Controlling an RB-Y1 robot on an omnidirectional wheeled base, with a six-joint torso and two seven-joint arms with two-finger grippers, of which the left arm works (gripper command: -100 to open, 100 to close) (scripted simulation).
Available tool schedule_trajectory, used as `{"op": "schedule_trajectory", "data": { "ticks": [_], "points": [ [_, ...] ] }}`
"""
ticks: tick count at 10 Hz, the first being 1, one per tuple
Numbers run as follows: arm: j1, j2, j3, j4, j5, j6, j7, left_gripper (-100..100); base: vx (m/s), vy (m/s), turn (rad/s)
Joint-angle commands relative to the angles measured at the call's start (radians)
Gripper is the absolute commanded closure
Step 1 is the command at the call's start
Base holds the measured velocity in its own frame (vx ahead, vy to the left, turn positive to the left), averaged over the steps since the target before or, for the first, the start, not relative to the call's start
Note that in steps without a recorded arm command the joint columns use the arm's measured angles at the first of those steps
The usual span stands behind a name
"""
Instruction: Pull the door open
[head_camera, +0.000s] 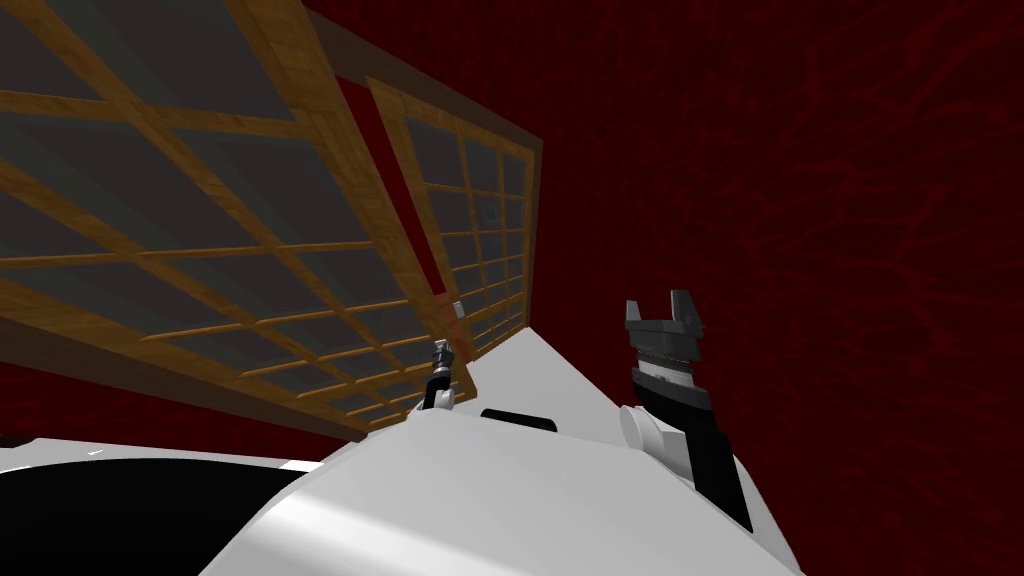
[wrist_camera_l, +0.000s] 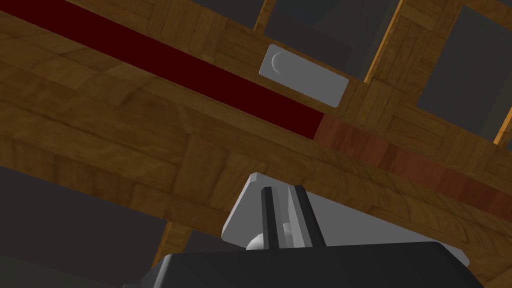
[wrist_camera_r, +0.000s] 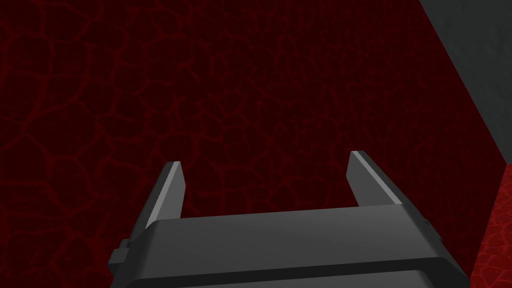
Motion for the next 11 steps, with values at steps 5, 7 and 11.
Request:
{"op": "schedule_trajectory", "data": {
  "ticks": [5,7,11],
  "points": [
    [0.005,-0.001,-0.013,-0.021,0.027,0.01,0.082,-100,-0.031,0.006,-0.037],
    [0.004,-0.004,-0.019,-0.023,0.043,0.009,0.126,-100,-0.095,0.008,-0.091],
    [0.001,-0.013,-0.037,-0.03,0.089,0.007,0.241,-100,-0.092,0.019,-0.047]
  ]
}}
